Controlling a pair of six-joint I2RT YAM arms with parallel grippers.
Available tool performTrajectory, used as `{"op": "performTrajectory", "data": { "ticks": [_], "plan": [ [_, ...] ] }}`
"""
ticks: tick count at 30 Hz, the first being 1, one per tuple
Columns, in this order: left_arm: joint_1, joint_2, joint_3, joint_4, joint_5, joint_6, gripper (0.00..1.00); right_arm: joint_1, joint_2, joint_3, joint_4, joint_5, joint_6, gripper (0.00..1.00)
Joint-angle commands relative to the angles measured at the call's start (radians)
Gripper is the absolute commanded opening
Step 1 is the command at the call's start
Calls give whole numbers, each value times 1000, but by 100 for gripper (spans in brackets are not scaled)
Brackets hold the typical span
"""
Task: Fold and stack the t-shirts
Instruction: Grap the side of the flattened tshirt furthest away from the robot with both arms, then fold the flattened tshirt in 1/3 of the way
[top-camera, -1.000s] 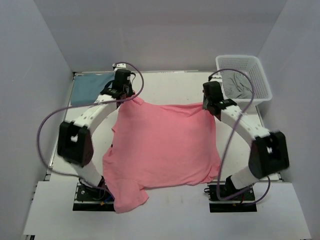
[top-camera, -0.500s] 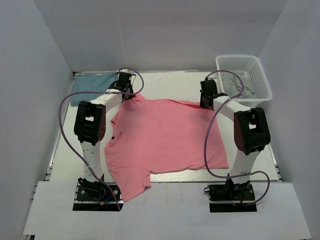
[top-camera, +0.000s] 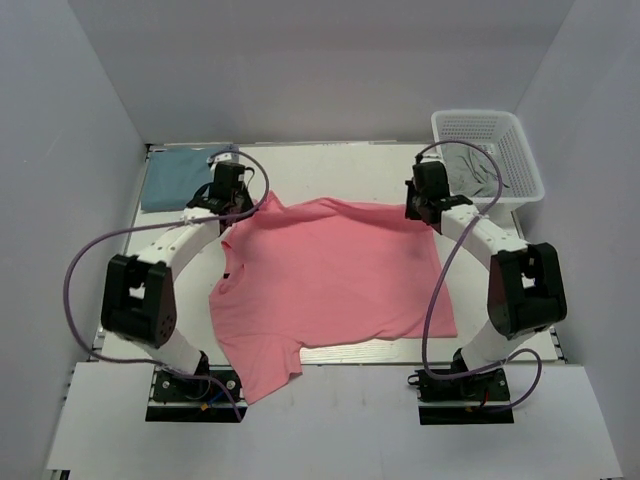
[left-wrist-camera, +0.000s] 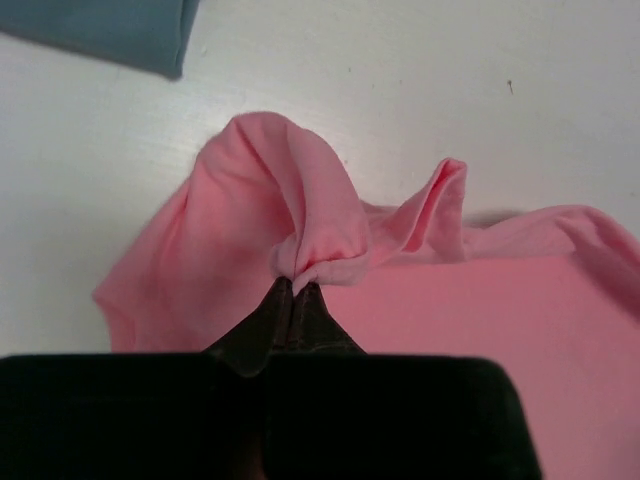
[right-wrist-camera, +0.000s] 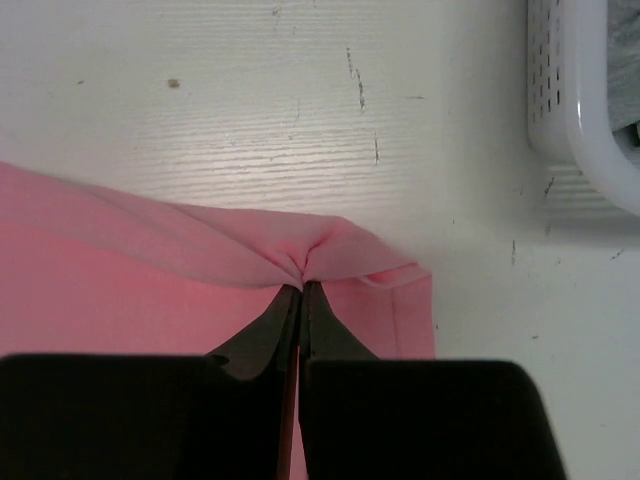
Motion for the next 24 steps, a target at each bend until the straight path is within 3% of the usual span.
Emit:
{"op": "performTrajectory", "data": {
  "ticks": [1,16,24],
  "plan": [
    [-13,-144,-120,-54,22,-109,0,-1,-72,-61,-4,-27,-5,0],
    [-61,-543,-392,-258,158,-308,0,7,-315,-253,-57,-21,33,0],
    [-81,-599,-524,-322,204,-337,0,6,-371,-358,-84,-11,55,0]
  ]
}}
